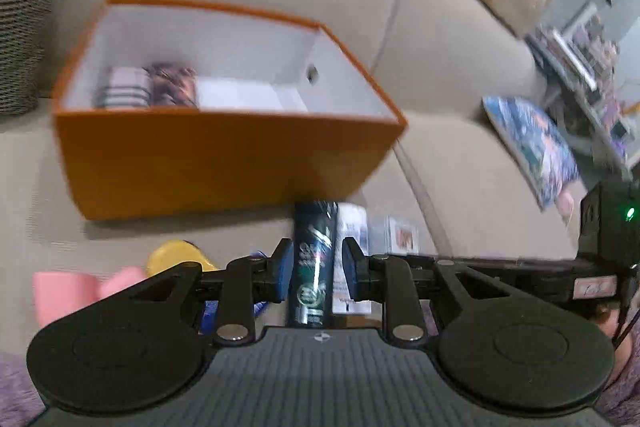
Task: Organize rigid objects
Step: 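Grasp the CLEAR shampoo bottle with the left tool while the right tool grasps the white spray can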
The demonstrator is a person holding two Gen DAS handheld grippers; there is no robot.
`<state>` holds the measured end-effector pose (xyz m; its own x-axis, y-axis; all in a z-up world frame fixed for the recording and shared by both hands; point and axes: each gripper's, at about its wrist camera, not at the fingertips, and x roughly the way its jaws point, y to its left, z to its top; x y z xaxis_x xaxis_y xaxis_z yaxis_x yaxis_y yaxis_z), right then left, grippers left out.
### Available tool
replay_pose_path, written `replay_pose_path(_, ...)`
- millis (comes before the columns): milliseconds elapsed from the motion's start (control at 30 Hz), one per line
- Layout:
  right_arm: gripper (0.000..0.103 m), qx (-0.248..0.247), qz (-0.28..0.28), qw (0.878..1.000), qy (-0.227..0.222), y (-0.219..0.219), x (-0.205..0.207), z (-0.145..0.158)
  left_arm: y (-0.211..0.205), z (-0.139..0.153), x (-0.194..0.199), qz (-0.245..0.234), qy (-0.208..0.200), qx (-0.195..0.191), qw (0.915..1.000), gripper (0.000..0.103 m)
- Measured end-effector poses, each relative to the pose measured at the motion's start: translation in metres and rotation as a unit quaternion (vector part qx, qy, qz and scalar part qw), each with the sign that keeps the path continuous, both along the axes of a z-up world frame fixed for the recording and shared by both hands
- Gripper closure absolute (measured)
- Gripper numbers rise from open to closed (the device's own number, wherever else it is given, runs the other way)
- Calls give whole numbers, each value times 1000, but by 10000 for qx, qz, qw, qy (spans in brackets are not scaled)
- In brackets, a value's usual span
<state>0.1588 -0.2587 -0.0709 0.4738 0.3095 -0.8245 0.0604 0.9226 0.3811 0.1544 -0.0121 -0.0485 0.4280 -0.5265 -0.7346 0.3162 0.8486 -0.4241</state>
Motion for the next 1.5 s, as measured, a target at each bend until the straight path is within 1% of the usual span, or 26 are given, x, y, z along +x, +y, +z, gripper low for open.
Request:
replay_pose_path(133,68,229,-91,9996,114,-10,1,-12,-27,-23,13,-111,326,198,9992,74)
replay_pose_path(233,68,269,-104,9993,219,-14,-1,-25,-39,-43,25,-154,548,287,9980,74)
replay_pose_path(433,67,564,-365,9967,454,-29,6,-52,-49,-66,35,-261,879,574,9941,74)
replay_pose_path(467,67,668,-375,9959,472,-30,9,-55,-51,-68,38,-288,935,594,9934,68)
replay_pose_path(500,66,740,-367,9954,483,-31,11,-57,-53,-71,40,-294,996,593,9928,63)
replay_pose_path(600,66,759,-353,9948,580,-32,18,-61,-55,-79,46,-322,1168,598,9908,54)
replay_pose_path(700,66,845,-329,9929,772,-31,25,-71,-56,-86,49,-381,1263,586,9895,52)
replay_pose_path(733,68,837,-329,9927,800,-30,27,-75,-56,-89,51,-377,1309,571,9890,52)
replay_pose_path(833,69,1006,-365,9907,839,-32,33,-83,-52,-95,56,-356,1472,477,9873,51)
replay_pose_path(933,69,1188,-414,9882,870,-35,36,-86,-51,-96,60,-438,1546,501,9857,52)
replay_pose_path(1033,69,1252,-416,9873,880,-36,36,-87,-55,-97,65,-491,1594,510,9847,54)
replay_pose_path(1100,70,1265,-406,9875,851,-36,35,-85,-54,-96,64,-479,1573,524,9850,54)
replay_pose_path(1200,77,1226,-383,9889,749,-35,32,-84,-56,-91,58,-425,1481,559,9865,55)
replay_pose_path(1267,81,1105,-293,9918,576,-26,29,-81,-57,-86,51,-359,1406,590,9877,55)
replay_pose_path(1400,83,783,-38,9968,161,-14,21,-64,-54,-80,42,-219,1367,637,9883,55)
replay_pose_path(1500,84,637,118,9979,-27,-7,19,-55,-44,-75,37,40,1371,499,9893,56)
